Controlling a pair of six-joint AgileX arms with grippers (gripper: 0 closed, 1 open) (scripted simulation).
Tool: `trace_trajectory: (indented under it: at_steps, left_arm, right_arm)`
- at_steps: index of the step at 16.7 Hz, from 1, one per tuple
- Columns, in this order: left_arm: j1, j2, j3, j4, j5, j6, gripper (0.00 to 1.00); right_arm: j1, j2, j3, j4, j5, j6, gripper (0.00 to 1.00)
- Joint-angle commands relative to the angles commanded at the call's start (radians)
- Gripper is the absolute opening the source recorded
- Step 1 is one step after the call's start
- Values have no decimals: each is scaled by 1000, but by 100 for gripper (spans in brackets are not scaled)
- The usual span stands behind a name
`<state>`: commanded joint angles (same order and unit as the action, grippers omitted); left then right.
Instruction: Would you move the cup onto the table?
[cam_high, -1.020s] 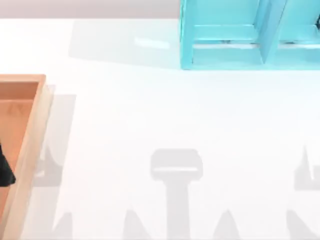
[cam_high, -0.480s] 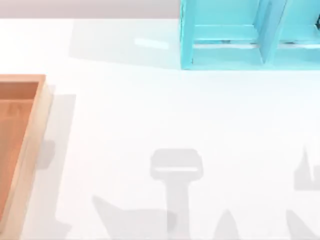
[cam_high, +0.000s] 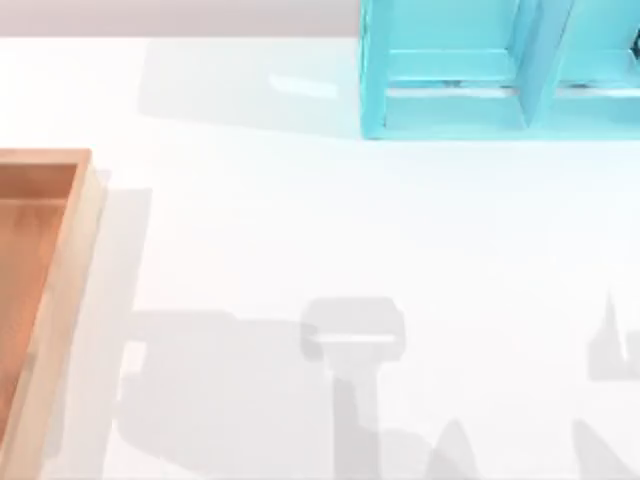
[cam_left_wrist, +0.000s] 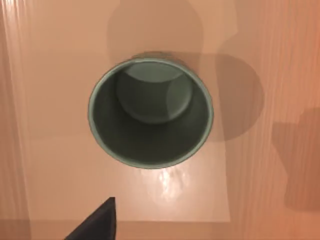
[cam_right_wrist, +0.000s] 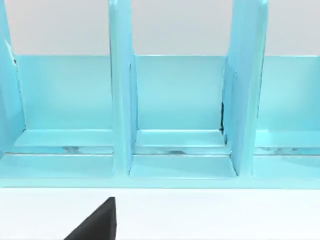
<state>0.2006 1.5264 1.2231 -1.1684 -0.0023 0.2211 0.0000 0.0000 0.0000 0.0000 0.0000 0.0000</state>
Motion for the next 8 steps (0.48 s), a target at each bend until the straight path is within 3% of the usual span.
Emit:
trace_trajectory:
  at_steps: [4,8]
  left_arm:
    - [19,129,131,-96,-1,21,100]
    - [21,137,139,-102,-1,22,100]
  right_arm:
    - [0,0,0,0,0,0,100]
    - [0,0,0,0,0,0,100]
